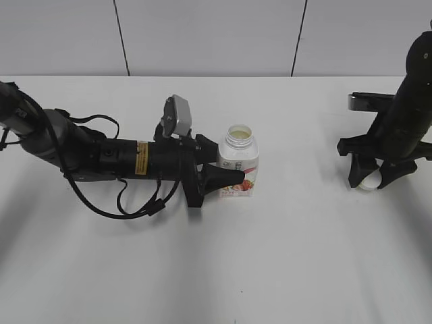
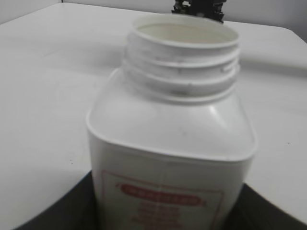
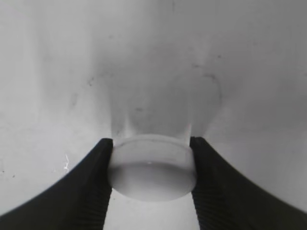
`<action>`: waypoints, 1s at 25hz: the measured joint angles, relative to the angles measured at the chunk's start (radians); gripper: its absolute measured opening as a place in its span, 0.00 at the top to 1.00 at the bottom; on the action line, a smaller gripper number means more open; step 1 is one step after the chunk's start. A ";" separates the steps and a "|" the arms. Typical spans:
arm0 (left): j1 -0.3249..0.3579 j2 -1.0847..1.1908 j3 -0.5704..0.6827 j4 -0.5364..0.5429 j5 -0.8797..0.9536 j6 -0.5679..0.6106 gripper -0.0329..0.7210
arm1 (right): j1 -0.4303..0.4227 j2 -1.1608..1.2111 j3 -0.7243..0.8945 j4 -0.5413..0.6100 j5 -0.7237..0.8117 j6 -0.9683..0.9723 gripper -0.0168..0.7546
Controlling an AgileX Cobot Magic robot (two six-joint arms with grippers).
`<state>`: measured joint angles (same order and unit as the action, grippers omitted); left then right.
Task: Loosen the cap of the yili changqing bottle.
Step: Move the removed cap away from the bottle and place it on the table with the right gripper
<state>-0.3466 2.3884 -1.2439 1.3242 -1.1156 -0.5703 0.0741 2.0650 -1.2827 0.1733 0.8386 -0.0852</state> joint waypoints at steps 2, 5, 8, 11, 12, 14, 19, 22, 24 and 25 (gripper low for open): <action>0.000 0.000 0.000 0.000 0.000 0.000 0.46 | 0.000 0.000 0.000 0.000 0.003 0.000 0.48; 0.000 0.000 0.000 0.000 0.000 0.000 0.46 | 0.000 0.000 0.000 0.000 0.014 0.000 0.48; 0.000 0.000 0.000 0.001 0.000 0.000 0.46 | 0.000 0.000 0.000 0.000 0.024 0.000 0.48; 0.000 0.000 0.000 0.001 0.000 0.000 0.46 | 0.000 0.000 0.000 0.000 0.026 0.000 0.48; 0.000 0.000 0.000 0.001 0.000 0.000 0.46 | 0.000 0.000 0.000 0.000 0.026 0.000 0.48; 0.000 0.000 0.000 0.001 0.000 0.000 0.46 | 0.000 0.000 0.000 0.000 0.027 0.000 0.45; 0.000 0.000 0.000 0.004 0.000 0.000 0.46 | 0.000 0.000 0.000 0.000 0.027 0.007 0.28; 0.000 0.000 0.000 0.005 0.000 0.000 0.46 | 0.000 0.000 -0.003 0.000 0.032 0.009 0.25; 0.000 0.000 0.000 0.005 0.000 -0.009 0.46 | 0.000 0.000 -0.022 0.000 0.045 0.011 0.25; 0.000 0.000 0.000 0.004 0.001 -0.016 0.46 | 0.000 -0.001 -0.033 0.000 0.056 0.012 0.25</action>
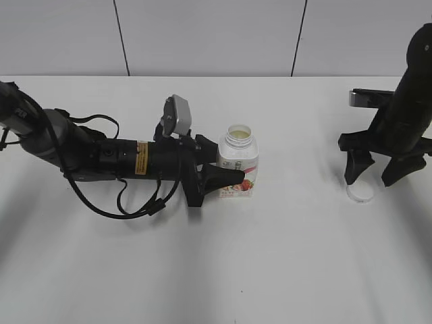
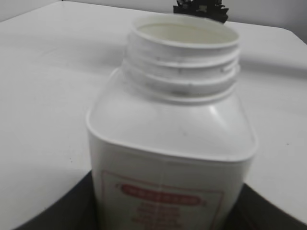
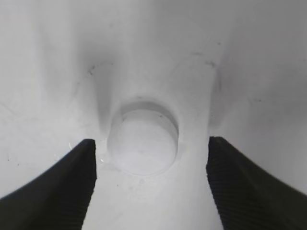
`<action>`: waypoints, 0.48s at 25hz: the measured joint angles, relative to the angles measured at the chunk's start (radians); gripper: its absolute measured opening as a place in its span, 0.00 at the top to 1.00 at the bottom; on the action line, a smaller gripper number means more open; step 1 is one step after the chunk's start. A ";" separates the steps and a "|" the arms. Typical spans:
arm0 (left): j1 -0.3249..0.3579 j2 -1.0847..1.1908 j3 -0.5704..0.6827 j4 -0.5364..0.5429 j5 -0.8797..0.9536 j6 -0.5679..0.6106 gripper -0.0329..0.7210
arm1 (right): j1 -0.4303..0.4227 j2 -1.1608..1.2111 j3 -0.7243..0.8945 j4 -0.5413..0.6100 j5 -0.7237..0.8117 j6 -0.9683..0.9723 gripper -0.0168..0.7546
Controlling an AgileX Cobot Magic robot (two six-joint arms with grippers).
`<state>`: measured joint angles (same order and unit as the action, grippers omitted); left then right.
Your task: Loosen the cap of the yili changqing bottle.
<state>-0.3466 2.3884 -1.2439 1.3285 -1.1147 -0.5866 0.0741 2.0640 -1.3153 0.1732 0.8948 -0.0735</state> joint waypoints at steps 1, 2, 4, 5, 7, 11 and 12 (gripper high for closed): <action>0.000 0.000 0.000 0.000 0.000 -0.002 0.46 | 0.000 0.000 -0.014 0.000 0.021 0.001 0.25; 0.000 0.000 0.000 -0.001 0.000 -0.005 0.46 | 0.000 0.000 -0.028 0.000 0.032 0.002 0.25; 0.000 0.000 0.000 -0.002 0.001 -0.007 0.46 | 0.000 0.000 -0.048 0.000 0.048 0.003 0.25; 0.000 0.000 0.000 -0.004 0.001 -0.007 0.46 | 0.000 0.000 -0.056 0.000 0.057 0.003 0.25; 0.000 0.000 0.000 -0.005 0.001 -0.008 0.46 | 0.000 0.000 -0.073 0.001 0.071 0.003 0.25; 0.000 0.000 0.000 -0.006 -0.004 -0.008 0.46 | 0.000 0.000 -0.119 0.003 0.144 0.003 0.25; 0.000 0.001 0.000 -0.006 -0.007 -0.008 0.45 | 0.000 0.000 -0.132 0.003 0.158 0.003 0.25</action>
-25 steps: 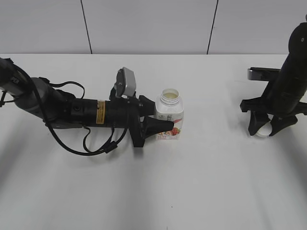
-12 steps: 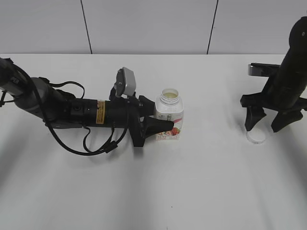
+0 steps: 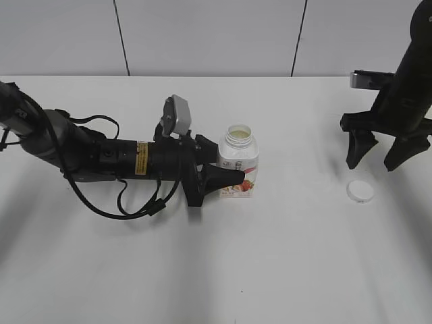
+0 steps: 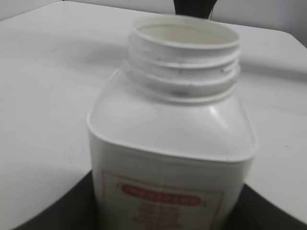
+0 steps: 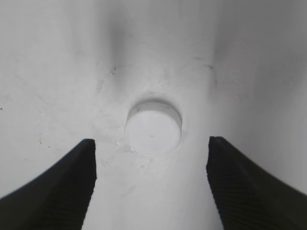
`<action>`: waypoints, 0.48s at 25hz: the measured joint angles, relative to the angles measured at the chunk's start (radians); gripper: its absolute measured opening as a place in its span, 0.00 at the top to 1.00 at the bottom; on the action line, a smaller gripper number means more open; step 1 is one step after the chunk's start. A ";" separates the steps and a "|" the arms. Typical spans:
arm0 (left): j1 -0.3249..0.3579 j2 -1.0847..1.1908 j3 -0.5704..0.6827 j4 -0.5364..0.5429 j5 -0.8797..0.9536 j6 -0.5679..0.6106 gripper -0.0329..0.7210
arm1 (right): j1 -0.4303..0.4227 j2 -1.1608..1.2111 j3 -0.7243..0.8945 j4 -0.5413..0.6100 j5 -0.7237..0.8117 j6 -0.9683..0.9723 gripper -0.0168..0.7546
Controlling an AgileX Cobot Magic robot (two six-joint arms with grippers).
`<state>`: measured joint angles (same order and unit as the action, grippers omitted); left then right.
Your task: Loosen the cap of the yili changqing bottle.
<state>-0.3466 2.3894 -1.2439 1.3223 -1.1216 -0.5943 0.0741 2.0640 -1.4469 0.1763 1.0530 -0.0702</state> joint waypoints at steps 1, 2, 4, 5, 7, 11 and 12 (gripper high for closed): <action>0.000 0.001 0.000 0.000 -0.003 0.000 0.45 | 0.000 0.000 -0.011 0.000 0.011 0.000 0.25; 0.000 0.001 0.000 0.000 -0.004 0.000 0.43 | 0.000 0.000 -0.022 0.000 0.020 0.000 0.25; 0.000 0.001 0.000 0.001 -0.006 -0.001 0.40 | 0.000 0.000 -0.039 0.000 0.038 0.001 0.25; 0.000 0.001 0.000 0.001 -0.011 -0.007 0.37 | 0.000 0.000 -0.047 0.001 0.045 0.001 0.25; 0.000 0.001 0.000 -0.004 -0.022 -0.020 0.32 | 0.000 -0.002 -0.054 0.007 0.052 0.001 0.25; 0.000 0.001 0.000 -0.004 -0.049 -0.026 0.26 | 0.000 -0.003 -0.055 0.014 0.058 0.001 0.25; 0.000 0.001 0.000 -0.004 -0.056 -0.026 0.25 | 0.000 -0.004 -0.055 0.015 0.058 0.001 0.25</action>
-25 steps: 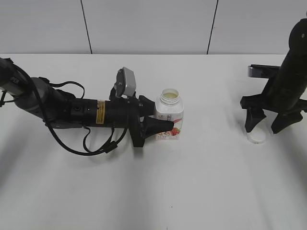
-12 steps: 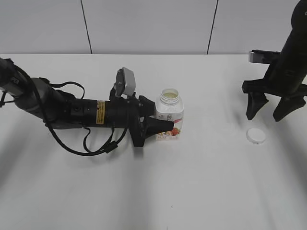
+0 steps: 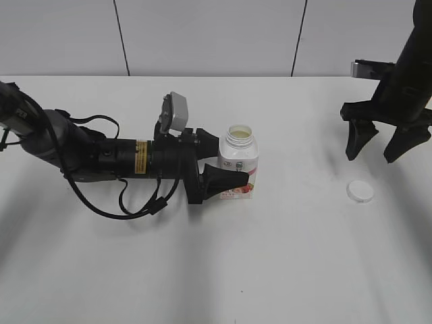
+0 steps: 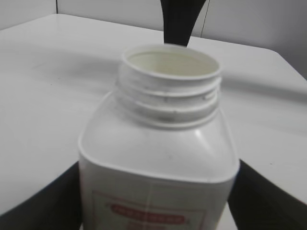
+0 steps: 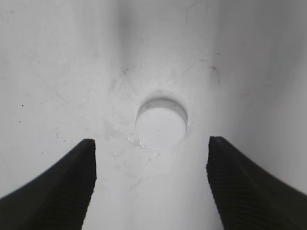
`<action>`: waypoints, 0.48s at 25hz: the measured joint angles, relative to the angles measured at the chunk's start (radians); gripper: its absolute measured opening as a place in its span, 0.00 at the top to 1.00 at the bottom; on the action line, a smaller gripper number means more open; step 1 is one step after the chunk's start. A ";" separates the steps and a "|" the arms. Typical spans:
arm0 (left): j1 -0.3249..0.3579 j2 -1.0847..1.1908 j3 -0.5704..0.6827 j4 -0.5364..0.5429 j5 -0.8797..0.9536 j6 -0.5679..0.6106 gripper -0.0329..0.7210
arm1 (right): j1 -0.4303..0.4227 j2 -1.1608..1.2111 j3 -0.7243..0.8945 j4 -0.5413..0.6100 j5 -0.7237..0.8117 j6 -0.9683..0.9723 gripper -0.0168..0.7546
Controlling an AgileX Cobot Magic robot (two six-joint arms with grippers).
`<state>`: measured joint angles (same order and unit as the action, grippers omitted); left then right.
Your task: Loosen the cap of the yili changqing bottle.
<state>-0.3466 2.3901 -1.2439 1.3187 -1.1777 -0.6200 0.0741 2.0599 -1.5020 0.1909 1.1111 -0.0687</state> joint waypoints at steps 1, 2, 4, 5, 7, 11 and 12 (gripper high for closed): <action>0.000 0.000 0.000 0.000 -0.007 0.000 0.25 | 0.000 -0.001 0.000 0.000 0.000 0.000 0.25; 0.000 0.000 0.000 -0.001 -0.012 -0.001 0.24 | 0.000 -0.002 0.000 0.000 0.000 0.000 0.25; 0.000 -0.006 0.000 -0.001 -0.014 -0.005 0.24 | 0.000 -0.004 -0.001 0.000 0.001 0.000 0.25; 0.000 -0.013 0.001 0.002 -0.014 -0.009 0.24 | 0.000 -0.006 -0.001 0.000 0.002 0.001 0.25; 0.000 -0.037 0.001 0.006 -0.017 -0.017 0.24 | 0.000 -0.009 -0.008 0.000 0.007 0.001 0.25; 0.000 -0.089 0.001 0.012 -0.023 -0.042 0.24 | 0.000 -0.013 -0.042 0.004 0.044 0.001 0.25; 0.000 -0.101 0.001 0.013 -0.023 -0.051 0.24 | 0.000 -0.013 -0.050 0.007 0.061 0.001 0.25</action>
<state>-0.3466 2.2890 -1.2430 1.3315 -1.2009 -0.6711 0.0741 2.0468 -1.5523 0.1982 1.1719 -0.0680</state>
